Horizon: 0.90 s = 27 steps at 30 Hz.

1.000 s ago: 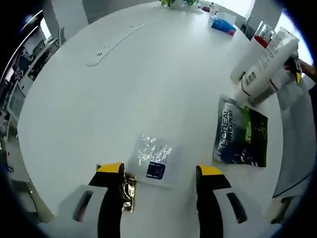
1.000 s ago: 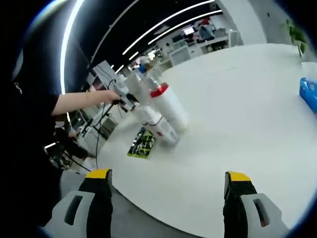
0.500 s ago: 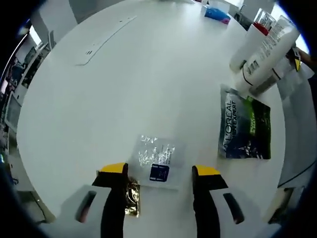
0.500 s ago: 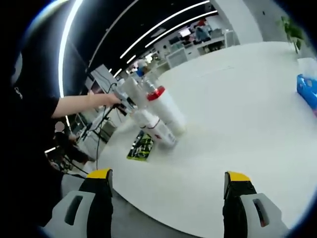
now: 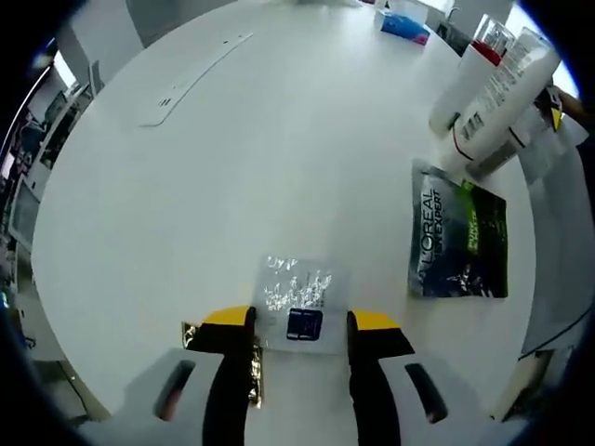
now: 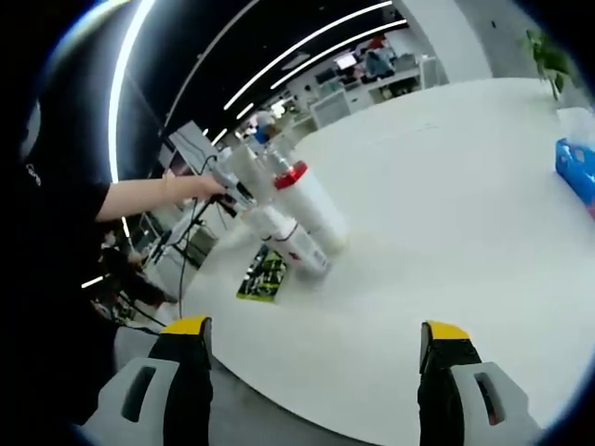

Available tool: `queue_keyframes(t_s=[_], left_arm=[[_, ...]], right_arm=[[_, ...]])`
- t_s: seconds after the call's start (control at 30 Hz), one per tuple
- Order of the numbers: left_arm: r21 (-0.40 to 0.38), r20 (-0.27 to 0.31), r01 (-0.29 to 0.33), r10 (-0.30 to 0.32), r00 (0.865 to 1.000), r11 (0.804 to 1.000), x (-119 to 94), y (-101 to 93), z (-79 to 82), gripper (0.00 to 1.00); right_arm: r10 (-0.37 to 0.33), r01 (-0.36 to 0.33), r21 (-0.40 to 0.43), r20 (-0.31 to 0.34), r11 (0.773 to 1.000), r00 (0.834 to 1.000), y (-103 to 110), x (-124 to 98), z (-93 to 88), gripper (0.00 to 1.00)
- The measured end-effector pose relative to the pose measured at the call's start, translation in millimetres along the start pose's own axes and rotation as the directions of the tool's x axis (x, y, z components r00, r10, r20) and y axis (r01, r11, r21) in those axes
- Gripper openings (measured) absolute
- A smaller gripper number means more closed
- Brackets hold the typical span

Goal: Arrange the skincare products in the storage area until every visible bottle or jar stands upright without overlapping.

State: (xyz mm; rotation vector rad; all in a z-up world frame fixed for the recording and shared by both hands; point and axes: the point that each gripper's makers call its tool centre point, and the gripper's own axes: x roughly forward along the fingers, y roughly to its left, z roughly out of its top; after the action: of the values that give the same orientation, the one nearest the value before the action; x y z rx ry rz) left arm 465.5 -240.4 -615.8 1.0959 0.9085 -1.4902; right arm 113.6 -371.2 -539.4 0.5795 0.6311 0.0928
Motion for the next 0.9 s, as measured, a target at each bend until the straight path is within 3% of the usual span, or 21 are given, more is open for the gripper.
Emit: queue_keyframes(t_s=[0.23, 0.67, 0.9], left_arm=[[-0.001, -0.007, 0.0, 0.0, 1.0, 1.0, -1, 7.9, -4.3, 0.33], [-0.006, 0.009, -0.007, 0.007, 1.0, 1.0, -15, 4.6, -11.3, 0.33], [0.018, 0.01, -0.005, 0.005, 1.0, 1.0, -25, -7.7, -14.0, 0.33]], right_arm=[[-0.004, 0.004, 0.0, 0.003, 1.0, 1.0, 0, 0, 0.6, 0.97], [0.006, -0.006, -0.02, -0.004, 1.0, 1.0, 0, 0, -0.6, 0.98], [0.014, -0.014, -0.044, -0.013, 0.999, 1.0, 2, 1, -2.2, 0.99]])
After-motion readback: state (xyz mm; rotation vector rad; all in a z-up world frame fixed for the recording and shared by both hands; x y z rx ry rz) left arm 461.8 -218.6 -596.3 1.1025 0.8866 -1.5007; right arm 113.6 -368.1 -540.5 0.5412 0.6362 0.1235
